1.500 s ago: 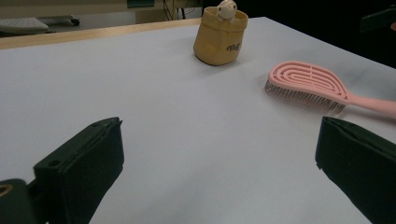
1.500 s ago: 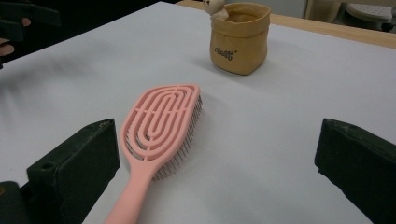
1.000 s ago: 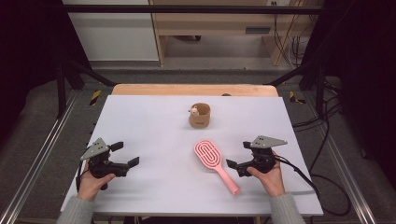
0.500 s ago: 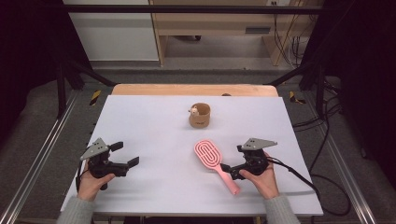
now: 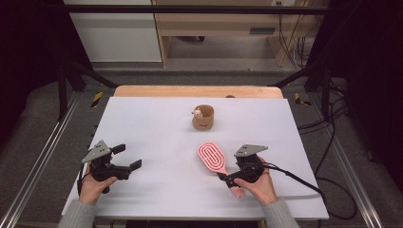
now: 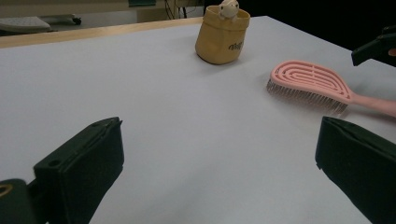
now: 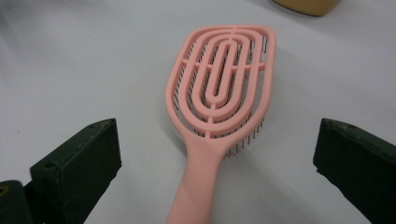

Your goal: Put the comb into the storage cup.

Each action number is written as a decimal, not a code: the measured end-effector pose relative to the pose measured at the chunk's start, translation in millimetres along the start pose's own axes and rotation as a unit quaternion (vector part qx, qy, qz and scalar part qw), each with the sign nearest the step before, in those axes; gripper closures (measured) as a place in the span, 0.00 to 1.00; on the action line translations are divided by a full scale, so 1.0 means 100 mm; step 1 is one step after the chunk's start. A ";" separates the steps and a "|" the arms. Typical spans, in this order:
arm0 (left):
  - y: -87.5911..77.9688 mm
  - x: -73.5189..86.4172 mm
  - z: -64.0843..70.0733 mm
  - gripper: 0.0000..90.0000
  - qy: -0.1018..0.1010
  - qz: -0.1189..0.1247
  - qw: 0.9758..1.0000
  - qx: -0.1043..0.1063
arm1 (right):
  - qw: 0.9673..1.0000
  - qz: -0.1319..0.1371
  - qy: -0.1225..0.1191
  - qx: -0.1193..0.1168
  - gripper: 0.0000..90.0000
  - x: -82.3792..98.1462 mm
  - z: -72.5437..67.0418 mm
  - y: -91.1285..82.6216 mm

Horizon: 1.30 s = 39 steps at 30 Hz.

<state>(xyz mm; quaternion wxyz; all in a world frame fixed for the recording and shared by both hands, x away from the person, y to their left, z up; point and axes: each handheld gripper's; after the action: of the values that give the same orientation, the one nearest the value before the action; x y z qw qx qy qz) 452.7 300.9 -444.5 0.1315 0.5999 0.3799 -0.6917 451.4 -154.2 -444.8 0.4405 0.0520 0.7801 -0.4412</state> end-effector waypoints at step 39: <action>0.01 0.01 0.00 0.01 0.000 -0.003 1.000 0.002 | 0.995 -0.092 -0.004 0.026 0.55 0.09 -0.05 0.23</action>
<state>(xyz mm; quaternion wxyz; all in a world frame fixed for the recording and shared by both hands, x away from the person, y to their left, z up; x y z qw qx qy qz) 453.0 300.2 -445.4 0.1280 0.5991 0.3809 -0.6926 453.6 -139.2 -464.9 0.3997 -0.0107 0.7677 -0.5008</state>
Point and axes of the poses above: each handheld gripper's, and its own axes: y roughly forward along the jaws, x roughly out of its underside, z roughly to its right, and after that the axes turned 9 degrees about y, right-handed
